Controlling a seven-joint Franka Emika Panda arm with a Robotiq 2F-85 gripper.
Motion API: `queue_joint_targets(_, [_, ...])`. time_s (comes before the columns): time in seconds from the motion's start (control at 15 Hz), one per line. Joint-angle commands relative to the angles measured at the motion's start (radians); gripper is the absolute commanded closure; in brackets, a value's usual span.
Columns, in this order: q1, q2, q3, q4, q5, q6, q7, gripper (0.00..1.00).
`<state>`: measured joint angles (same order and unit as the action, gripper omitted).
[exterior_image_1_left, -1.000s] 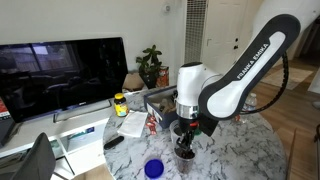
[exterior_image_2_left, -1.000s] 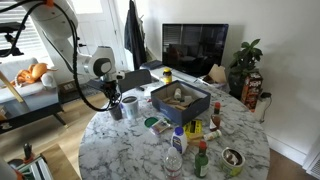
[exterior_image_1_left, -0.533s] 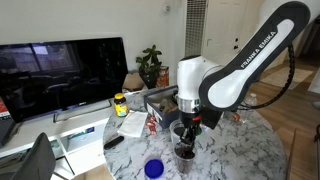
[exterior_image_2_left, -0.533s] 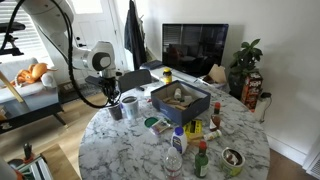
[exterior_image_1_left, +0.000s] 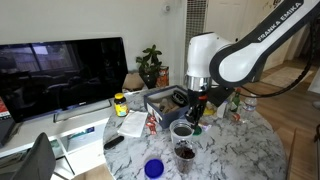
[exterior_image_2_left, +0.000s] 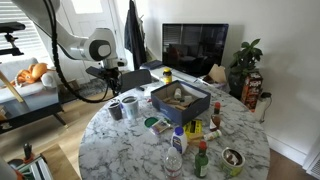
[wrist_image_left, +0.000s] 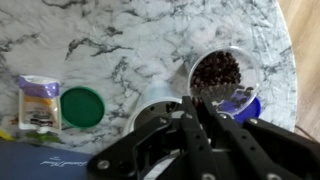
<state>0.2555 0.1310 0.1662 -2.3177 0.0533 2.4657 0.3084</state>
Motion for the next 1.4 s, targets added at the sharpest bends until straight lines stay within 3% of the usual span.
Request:
queue_joint_targets(0.0, [-0.062,-0.124,-0.037,-0.113,0.032,0.047,0.045,0.97])
queue_joint_targets(0.4, [-0.143,-0.056,-0.083,-0.126,0.114,0.167,0.055,0.97])
queue_joint_targets(1.0, [-0.161,0.217,-0.065,-0.089,0.266,0.461,0.021,0.97])
queue_joint_targets(1.07, [-0.162,0.236,-0.063,-0.082,0.274,0.473,0.029,0.97])
queue_joint_targets(1.13, [-0.149,0.176,-0.08,-0.108,0.24,0.432,0.035,0.89])
queue_joint_targets(1.33, [-0.149,0.228,-0.079,-0.087,0.25,0.456,0.035,0.89])
